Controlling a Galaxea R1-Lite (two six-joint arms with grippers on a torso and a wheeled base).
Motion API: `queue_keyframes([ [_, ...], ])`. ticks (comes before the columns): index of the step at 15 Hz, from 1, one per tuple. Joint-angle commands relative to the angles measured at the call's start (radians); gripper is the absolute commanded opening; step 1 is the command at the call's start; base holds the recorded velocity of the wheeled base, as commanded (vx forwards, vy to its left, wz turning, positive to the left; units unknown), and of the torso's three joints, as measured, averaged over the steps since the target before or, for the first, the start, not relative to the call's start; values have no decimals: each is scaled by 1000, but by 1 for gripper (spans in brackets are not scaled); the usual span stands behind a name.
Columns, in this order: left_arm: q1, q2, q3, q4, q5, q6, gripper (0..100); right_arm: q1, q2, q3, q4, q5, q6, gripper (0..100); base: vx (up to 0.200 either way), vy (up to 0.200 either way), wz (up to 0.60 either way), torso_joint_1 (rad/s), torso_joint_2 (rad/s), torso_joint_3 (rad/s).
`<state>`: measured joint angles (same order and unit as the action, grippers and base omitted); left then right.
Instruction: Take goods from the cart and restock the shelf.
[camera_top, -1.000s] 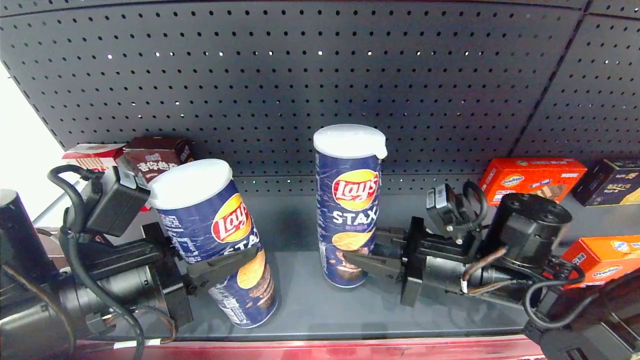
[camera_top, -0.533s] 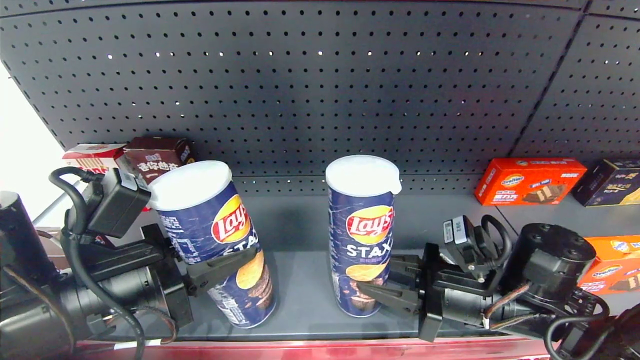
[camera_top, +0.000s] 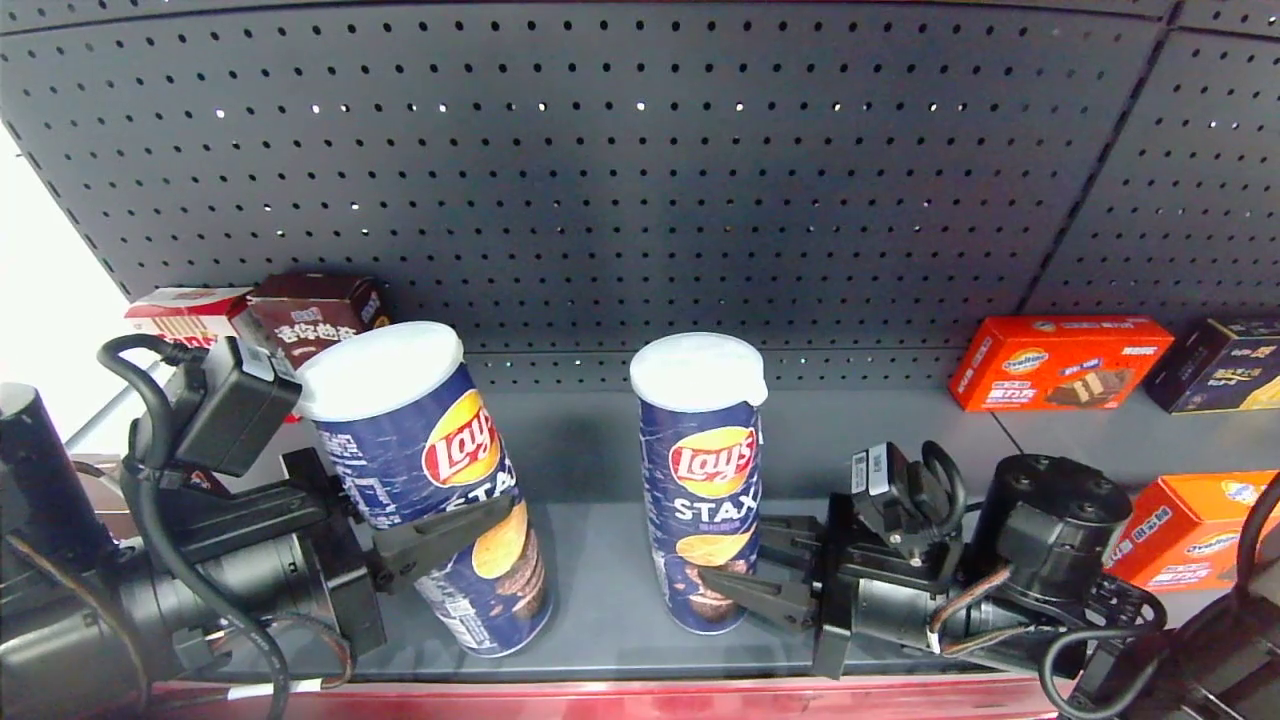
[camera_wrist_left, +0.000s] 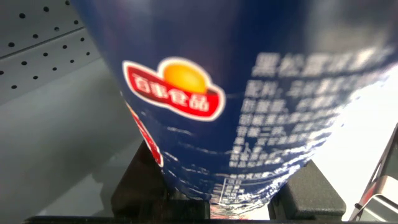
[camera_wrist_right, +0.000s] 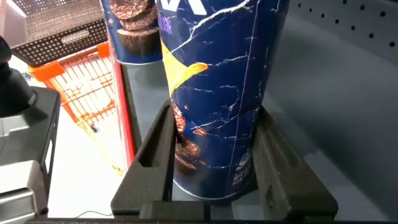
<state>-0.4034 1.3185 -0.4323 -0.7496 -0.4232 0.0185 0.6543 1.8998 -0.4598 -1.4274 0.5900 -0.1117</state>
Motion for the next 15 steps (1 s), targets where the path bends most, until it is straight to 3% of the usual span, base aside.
queue_keyframes([
  [1,0,1,0,-1,0,0,0,1,33,-3,-7,-1,0,0,0,0,0,0,0,0],
  [8,0,-1,0,-1,-2,0,0,1,35,9,-21,1,-3,0,0,0,0,0,0,0],
  [9,0,-1,1,-1,0,0,0,1,31,9,-22,-2,-3,100,0,0,0,0,0,0],
  [15,0,-30,26,-1,0,-2,0,-8,-80,107,-22,-25,-2,100,0,0,0,0,0,0],
])
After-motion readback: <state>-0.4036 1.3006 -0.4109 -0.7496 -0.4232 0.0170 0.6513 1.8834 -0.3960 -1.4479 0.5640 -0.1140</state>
